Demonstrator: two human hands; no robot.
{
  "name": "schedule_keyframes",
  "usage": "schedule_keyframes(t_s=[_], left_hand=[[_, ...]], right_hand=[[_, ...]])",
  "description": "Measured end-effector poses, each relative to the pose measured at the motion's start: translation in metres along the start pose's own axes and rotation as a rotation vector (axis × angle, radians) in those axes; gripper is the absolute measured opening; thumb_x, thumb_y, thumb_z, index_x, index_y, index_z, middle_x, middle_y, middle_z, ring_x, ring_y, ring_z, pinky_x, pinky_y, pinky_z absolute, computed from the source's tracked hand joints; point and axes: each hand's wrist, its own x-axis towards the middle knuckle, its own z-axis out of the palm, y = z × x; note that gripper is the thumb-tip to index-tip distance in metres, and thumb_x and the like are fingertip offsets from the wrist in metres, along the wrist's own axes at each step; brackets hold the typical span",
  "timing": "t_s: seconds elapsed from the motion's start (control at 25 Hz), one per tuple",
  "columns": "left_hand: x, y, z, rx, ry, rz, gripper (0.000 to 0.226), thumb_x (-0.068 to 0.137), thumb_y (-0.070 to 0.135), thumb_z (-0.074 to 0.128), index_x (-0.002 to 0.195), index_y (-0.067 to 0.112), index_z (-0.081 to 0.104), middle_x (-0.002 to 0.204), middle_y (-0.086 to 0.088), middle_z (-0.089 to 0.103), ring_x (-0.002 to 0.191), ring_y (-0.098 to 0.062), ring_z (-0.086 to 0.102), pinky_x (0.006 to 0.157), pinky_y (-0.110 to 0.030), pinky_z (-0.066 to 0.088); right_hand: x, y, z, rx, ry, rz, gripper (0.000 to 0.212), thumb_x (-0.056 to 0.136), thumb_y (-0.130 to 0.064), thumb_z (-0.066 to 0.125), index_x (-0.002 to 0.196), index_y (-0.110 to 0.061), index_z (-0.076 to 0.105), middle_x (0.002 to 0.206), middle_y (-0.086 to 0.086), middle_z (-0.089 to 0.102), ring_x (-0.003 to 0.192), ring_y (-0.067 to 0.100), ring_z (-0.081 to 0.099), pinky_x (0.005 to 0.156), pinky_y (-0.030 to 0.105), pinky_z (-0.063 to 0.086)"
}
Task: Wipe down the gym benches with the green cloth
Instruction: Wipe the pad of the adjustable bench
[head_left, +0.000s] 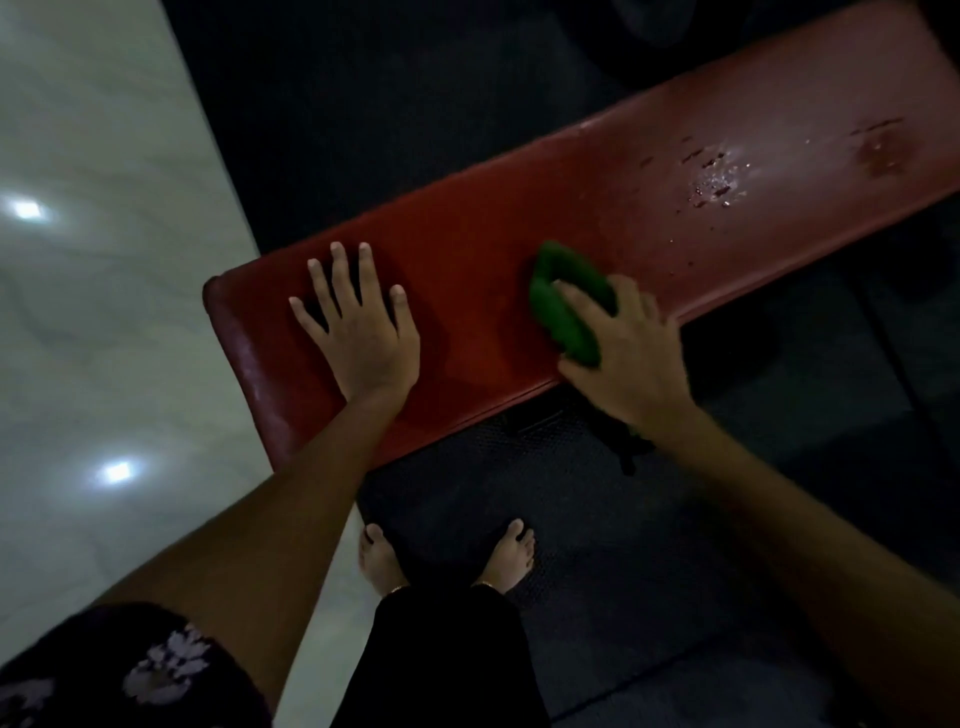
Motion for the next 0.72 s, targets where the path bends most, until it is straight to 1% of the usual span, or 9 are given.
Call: schedule_keyframes(t_s=[0.12,0.16,0.2,0.28,0.4,0.48,0.6,0.64,0.72], left_hand=[[-0.001,0.003,0.0,-0.069,0.008,-0.037,0.053,0.097,0.029,0.038,0.148,0.02,0.026,0.157,-0.003,0.016,0.146,-0.024,0.003,0.114,-0.05,-0.007],[0.0,0.007,-0.001,-0.12,0.012,-0.081,0.054,0.095,0.026,0.041,0.147,0.019,0.029,0.157,-0.003,0.017,0.146,-0.024,0.003,0.115,-0.051,-0.007],[0.002,0.015,-0.002,-0.175,0.017,-0.127,0.055,0.094,0.025,0.043,0.146,0.017,0.03,0.157,-0.004,0.017,0.146,-0.024,0.003,0.114,-0.051,-0.008],[0.007,0.037,-0.004,-0.246,0.02,-0.134,0.057,0.094,0.028,0.045,0.147,0.014,0.027,0.158,-0.006,0.012,0.146,-0.024,0.001,0.113,-0.052,-0.009],[0.013,0.078,0.002,-0.231,-0.047,0.093,0.059,0.097,0.035,0.04,0.149,0.014,0.02,0.159,-0.006,0.006,0.146,-0.022,0.0,0.114,-0.048,-0.009],[0.015,0.096,0.012,-0.141,-0.101,0.206,0.059,0.099,0.039,0.034,0.15,0.015,0.017,0.159,-0.005,0.007,0.146,-0.022,-0.002,0.114,-0.05,-0.01],[0.014,0.099,0.022,-0.021,-0.076,0.253,0.059,0.1,0.042,0.031,0.15,0.016,0.016,0.159,-0.005,0.009,0.146,-0.024,-0.001,0.114,-0.051,-0.009],[0.014,0.098,0.023,-0.017,-0.067,0.247,0.058,0.1,0.041,0.031,0.15,0.016,0.017,0.158,-0.005,0.01,0.146,-0.024,-0.001,0.114,-0.052,-0.009],[0.013,0.098,0.023,-0.011,-0.068,0.237,0.057,0.099,0.04,0.032,0.15,0.016,0.018,0.158,-0.005,0.012,0.146,-0.025,0.0,0.114,-0.052,-0.008]], right_hand=[[0.004,0.049,-0.005,0.182,0.161,0.437,0.071,0.082,-0.042,0.062,0.145,-0.03,0.031,0.139,0.014,0.031,0.121,0.034,0.038,0.097,0.049,0.035],[0.003,0.047,-0.003,0.207,0.187,0.488,0.07,0.082,-0.041,0.062,0.145,-0.03,0.032,0.139,0.013,0.031,0.122,0.034,0.038,0.097,0.049,0.035],[0.0,0.038,0.0,0.202,0.179,0.455,0.07,0.082,-0.041,0.062,0.144,-0.029,0.032,0.14,0.012,0.032,0.122,0.034,0.038,0.096,0.049,0.035],[-0.011,0.012,0.008,0.15,0.124,0.209,0.072,0.08,-0.042,0.064,0.144,-0.03,0.034,0.139,0.011,0.034,0.118,0.033,0.041,0.092,0.047,0.037],[-0.013,0.021,0.007,-0.008,0.086,-0.064,0.072,0.078,-0.045,0.064,0.143,-0.031,0.036,0.137,0.011,0.038,0.113,0.034,0.044,0.086,0.044,0.037],[0.006,0.058,-0.006,-0.056,0.117,0.046,0.07,0.08,-0.044,0.063,0.143,-0.029,0.036,0.137,0.014,0.037,0.114,0.036,0.044,0.091,0.046,0.038],[0.041,0.093,-0.031,0.097,0.161,0.406,0.066,0.084,-0.04,0.061,0.142,-0.026,0.035,0.137,0.015,0.035,0.119,0.038,0.041,0.097,0.049,0.036],[0.049,0.086,-0.032,0.107,0.16,0.432,0.066,0.084,-0.041,0.06,0.143,-0.026,0.034,0.138,0.014,0.034,0.121,0.037,0.04,0.098,0.05,0.034],[0.055,0.057,-0.028,0.047,0.101,0.26,0.068,0.084,-0.044,0.059,0.145,-0.029,0.031,0.143,0.011,0.031,0.125,0.036,0.037,0.099,0.049,0.033]])
